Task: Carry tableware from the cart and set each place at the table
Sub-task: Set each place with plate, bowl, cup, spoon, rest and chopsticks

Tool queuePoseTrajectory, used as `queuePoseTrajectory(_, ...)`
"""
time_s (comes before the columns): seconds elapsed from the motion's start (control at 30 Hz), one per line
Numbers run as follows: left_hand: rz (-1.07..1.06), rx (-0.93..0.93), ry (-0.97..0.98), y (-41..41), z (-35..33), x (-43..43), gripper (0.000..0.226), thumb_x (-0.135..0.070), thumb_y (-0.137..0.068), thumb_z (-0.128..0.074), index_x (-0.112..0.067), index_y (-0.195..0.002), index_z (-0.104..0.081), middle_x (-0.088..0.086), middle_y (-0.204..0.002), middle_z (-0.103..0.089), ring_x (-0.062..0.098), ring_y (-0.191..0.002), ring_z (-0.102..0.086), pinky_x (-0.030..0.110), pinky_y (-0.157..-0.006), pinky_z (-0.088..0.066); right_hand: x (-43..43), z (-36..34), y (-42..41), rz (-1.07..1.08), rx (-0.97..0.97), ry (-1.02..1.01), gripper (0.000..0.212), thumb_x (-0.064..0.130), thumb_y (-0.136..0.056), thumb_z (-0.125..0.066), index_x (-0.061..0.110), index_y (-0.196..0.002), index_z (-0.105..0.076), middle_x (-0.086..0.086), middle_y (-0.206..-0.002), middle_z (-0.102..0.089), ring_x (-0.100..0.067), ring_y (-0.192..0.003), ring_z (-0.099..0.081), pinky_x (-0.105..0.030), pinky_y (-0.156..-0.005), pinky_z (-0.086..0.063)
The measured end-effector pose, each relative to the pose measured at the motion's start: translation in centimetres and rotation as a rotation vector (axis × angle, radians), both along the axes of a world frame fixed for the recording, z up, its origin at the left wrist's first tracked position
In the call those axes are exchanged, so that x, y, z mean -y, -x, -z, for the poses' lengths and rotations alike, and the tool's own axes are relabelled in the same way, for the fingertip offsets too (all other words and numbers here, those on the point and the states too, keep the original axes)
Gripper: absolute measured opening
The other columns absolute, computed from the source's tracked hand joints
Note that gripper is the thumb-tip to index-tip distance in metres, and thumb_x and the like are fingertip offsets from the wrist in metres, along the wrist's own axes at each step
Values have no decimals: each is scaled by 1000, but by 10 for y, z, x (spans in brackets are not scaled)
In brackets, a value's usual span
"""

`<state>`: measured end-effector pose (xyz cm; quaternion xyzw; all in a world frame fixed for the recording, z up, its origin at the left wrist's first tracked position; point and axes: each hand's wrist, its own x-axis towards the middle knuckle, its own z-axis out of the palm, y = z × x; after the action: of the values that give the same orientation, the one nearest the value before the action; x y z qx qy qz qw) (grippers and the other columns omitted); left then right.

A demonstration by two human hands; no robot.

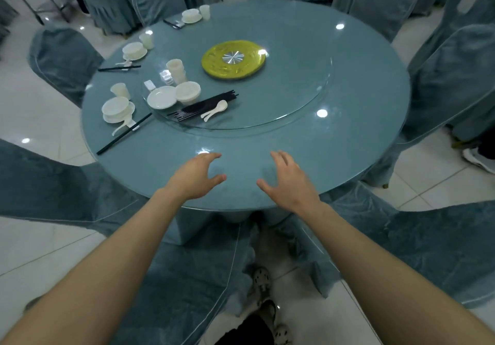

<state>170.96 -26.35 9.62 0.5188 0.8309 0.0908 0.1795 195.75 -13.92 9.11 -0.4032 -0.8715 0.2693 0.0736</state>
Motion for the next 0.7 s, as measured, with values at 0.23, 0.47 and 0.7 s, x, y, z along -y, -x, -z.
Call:
queuePoseTrajectory(0.23, -66, 45, -5, 30, 25, -46, 70, -57, -97, -69, -29, -157, -46, 0, -160, -49, 25, -143, -50, 43, -116, -40, -53, 15, 42, -63, 79, -11, 87, 56, -94, -66, 15, -162, -30, -11, -167, -31, -30, -152, -34, -50, -121, -37)
queuePoseTrajectory(0.47, -154, 63, 37, 81, 36, -68, 71, -57, -98, -67, -27, -158, -44, 5, -159, -50, 28, -143, -49, 46, -117, -42, -89, 27, 108, -156, 139, -9, 86, 54, -97, -64, 13, -164, -28, -11, -171, -23, -30, -156, -28, -48, -124, -32)
queuePoseTrajectory(0.7, -272, 75, 80, 128, 52, -62, 71, -57, -99, -66, -27, -159, -42, 7, -160, -49, 29, -144, -48, 46, -118, -42, -100, 50, 163, -260, 157, 15, 84, 51, -97, -66, 11, -162, -31, -10, -170, -26, -30, -154, -31, -46, -124, -32)
